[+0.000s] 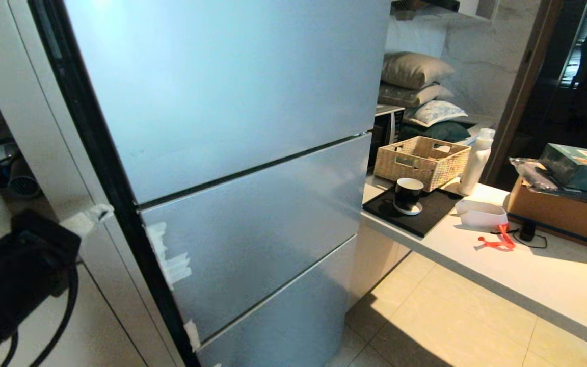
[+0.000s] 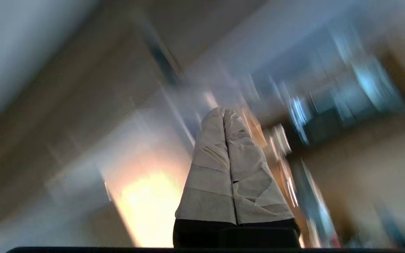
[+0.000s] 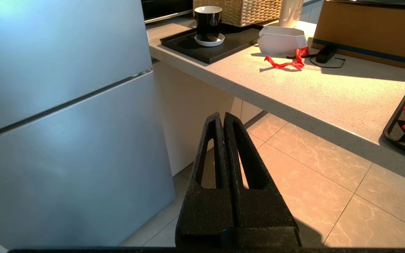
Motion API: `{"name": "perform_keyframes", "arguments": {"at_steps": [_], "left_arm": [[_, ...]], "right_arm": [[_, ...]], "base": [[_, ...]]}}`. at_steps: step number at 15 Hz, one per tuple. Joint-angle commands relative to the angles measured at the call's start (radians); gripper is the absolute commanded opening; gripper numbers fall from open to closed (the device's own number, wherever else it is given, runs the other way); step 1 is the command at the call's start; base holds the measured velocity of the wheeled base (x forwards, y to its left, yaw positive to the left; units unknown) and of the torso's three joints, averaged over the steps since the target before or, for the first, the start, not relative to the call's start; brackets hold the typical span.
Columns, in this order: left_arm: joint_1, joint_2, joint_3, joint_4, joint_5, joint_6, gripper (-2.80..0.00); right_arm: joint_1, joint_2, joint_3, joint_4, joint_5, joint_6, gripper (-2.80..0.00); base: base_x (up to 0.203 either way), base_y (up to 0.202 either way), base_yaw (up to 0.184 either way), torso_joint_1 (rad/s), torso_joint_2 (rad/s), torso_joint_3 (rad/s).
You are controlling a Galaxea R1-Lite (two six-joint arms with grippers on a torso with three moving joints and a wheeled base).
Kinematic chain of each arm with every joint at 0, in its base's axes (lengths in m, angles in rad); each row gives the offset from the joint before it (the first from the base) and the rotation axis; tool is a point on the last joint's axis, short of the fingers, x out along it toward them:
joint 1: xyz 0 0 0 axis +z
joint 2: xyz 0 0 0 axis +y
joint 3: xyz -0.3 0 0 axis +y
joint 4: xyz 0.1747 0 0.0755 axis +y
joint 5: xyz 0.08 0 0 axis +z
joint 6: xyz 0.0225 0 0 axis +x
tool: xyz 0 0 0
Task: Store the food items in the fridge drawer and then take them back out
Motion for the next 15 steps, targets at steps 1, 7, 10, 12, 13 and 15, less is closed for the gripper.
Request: {"name": "perform_keyframes", "arguments": {"at_steps": [1, 7, 10, 12, 13, 15], "left_arm": [[0.133, 0.094, -0.052, -0.025, 0.027, -0.022, -2.8], [0.22, 0.258, -0.057, -0.03, 0.025, -0.075, -2.8], [0.216, 0.309, -0.042, -0.05, -0.047, -0.113, -2.8], [0.214, 0.309, -0.038, -0.051, -0.07, -0.113, -2.8], [0.214, 0.312, -0.038, -0.051, -0.084, -0.112, -2.8], [0.212, 0.314, -0.03, -0.05, -0.131, -0.11, -2.8]], "right_arm": [[0.0, 0.002, 0.0, 0.0, 0.0, 0.001, -2.8], [0.0, 0.002, 0.0, 0.0, 0.0, 0.0, -2.8], [0.0, 0.002, 0.0, 0.0, 0.0, 0.0, -2.8], [0.0, 0.002, 0.0, 0.0, 0.0, 0.0, -2.8], [0.0, 0.002, 0.0, 0.0, 0.0, 0.001, -2.8], [0.0, 0.002, 0.0, 0.0, 0.0, 0.001, -2.8]], "base": [[0.0, 0.0, 0.0, 0.0, 0.0, 0.0], [0.0, 0.0, 0.0, 0.0, 0.0, 0.0], [0.0, 0.0, 0.0, 0.0, 0.0, 0.0], [0.0, 0.0, 0.0, 0.0, 0.0, 0.0], [0.0, 0.0, 0.0, 0.0, 0.0, 0.0], [0.0, 0.0, 0.0, 0.0, 0.0, 0.0]]}}
